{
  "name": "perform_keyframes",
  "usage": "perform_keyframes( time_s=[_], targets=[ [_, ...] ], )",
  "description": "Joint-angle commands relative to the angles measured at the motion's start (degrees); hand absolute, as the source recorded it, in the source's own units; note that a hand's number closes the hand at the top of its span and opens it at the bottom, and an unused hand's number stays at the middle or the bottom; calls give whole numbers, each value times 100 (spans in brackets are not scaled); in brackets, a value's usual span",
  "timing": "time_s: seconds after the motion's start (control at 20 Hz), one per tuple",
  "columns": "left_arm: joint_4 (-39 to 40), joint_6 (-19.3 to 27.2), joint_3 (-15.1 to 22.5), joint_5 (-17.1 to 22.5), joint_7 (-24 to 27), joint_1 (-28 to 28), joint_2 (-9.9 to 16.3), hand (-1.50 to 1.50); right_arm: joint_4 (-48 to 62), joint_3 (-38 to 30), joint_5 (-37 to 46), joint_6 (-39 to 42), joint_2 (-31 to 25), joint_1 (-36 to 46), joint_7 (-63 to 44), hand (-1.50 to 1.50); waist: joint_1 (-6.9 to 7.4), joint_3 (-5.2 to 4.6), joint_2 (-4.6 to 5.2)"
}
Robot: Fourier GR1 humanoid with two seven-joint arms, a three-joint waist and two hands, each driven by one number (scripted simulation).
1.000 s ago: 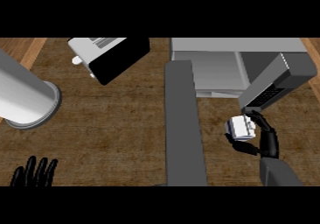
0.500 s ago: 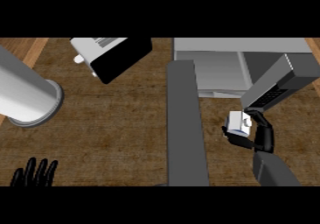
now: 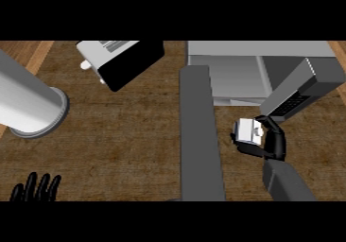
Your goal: Pick up the milk, place it into the microwave and close the microwave
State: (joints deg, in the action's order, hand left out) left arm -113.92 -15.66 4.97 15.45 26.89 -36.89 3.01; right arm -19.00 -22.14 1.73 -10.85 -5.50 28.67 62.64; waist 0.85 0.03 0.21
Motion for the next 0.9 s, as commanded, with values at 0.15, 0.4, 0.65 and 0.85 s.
perform_keyframes(
  time_s=[0.15, 0.4, 0.65, 0.85],
  targets=[
    [-240, -107, -122, 69, 16, -233, 103, -150, -1427, 528, 67, 123, 278, -780, -34, 150, -132, -11, -67],
    [-9, -1, 389, -404, 84, -223, -199, -150, -2910, 918, 28, 387, 246, -1675, -645, 150, -175, -14, -75],
    [-320, -23, 252, -50, -124, -280, -125, -150, -4862, 1533, 216, 276, 347, -2870, -1792, 150, -177, -16, -63],
    [-679, -57, 252, -102, -31, -809, -45, -150, -5956, 1853, -108, 951, 428, -3699, -2029, 150, -124, -9, -56]
  ],
)
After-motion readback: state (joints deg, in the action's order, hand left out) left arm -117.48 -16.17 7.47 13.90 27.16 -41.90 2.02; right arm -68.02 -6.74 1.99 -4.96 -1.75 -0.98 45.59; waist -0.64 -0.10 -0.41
